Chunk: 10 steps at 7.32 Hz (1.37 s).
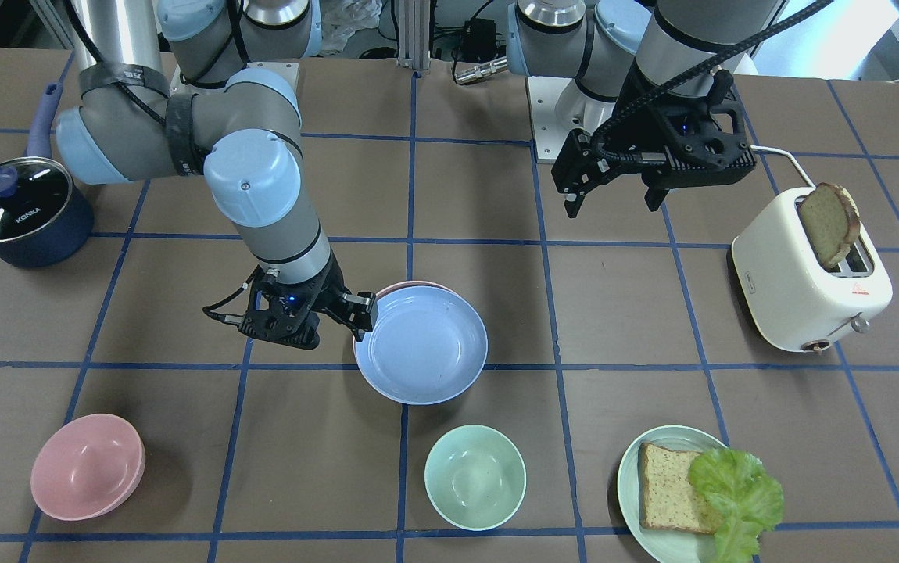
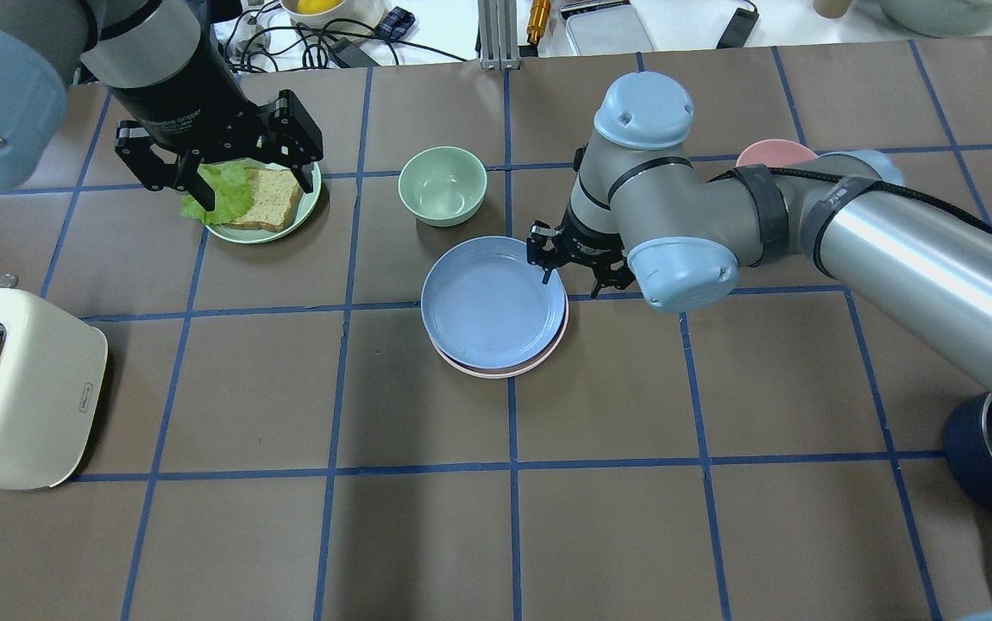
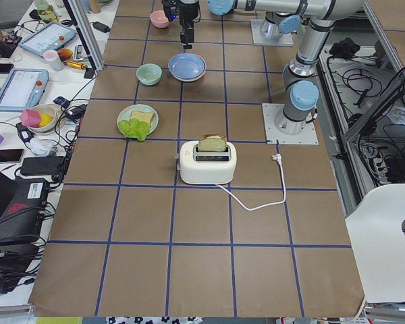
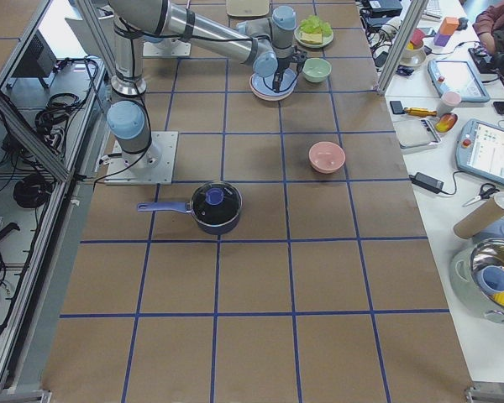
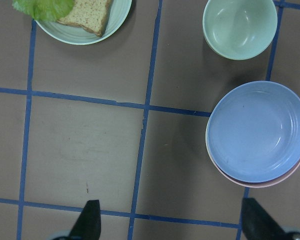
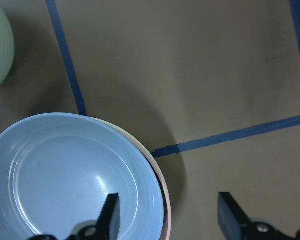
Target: Stack three plates with pink and blue
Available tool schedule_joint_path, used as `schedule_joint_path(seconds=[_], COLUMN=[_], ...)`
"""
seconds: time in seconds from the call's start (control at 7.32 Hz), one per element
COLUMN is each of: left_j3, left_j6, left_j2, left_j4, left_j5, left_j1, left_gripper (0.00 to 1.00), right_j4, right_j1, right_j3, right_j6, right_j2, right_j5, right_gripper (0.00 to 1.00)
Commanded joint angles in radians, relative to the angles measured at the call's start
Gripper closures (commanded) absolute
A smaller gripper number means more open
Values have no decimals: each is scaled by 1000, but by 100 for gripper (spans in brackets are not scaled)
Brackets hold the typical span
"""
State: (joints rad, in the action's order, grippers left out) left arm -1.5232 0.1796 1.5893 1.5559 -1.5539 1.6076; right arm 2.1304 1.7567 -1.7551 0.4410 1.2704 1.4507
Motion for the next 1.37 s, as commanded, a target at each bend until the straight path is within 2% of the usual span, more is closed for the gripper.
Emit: schedule_joint_path(seconds=[0.0, 0.27, 0.41, 0.55, 0.82, 0.96, 1.23], left_j3=[0, 0, 0, 0, 0, 0, 0], left_j6=[1, 0, 1, 1, 0, 0, 0], left_j2=[0, 0, 0, 0, 0, -2, -2], left_j4=[0, 0, 0, 0, 1, 3, 3], left_j5=[0, 0, 0, 0, 0, 0, 0], left_j1=[0, 0, 0, 0, 0, 0, 0], left_gripper=[0, 0, 0, 0, 0, 0, 0], right_j4=[-67, -139, -153, -174, -256, -315, -534], right_j1=[-60, -121, -143, -151, -154, -154, -152], right_j3=[17, 19, 19, 19, 20, 28, 144], right_j6=[-126, -259, -281, -303, -361, -361, -358], right_j2=[59, 121, 154, 194, 248, 286, 302], right_j5=[1, 4, 8, 67, 82, 82, 80], right_gripper=[24, 22, 11, 5, 0, 0, 0])
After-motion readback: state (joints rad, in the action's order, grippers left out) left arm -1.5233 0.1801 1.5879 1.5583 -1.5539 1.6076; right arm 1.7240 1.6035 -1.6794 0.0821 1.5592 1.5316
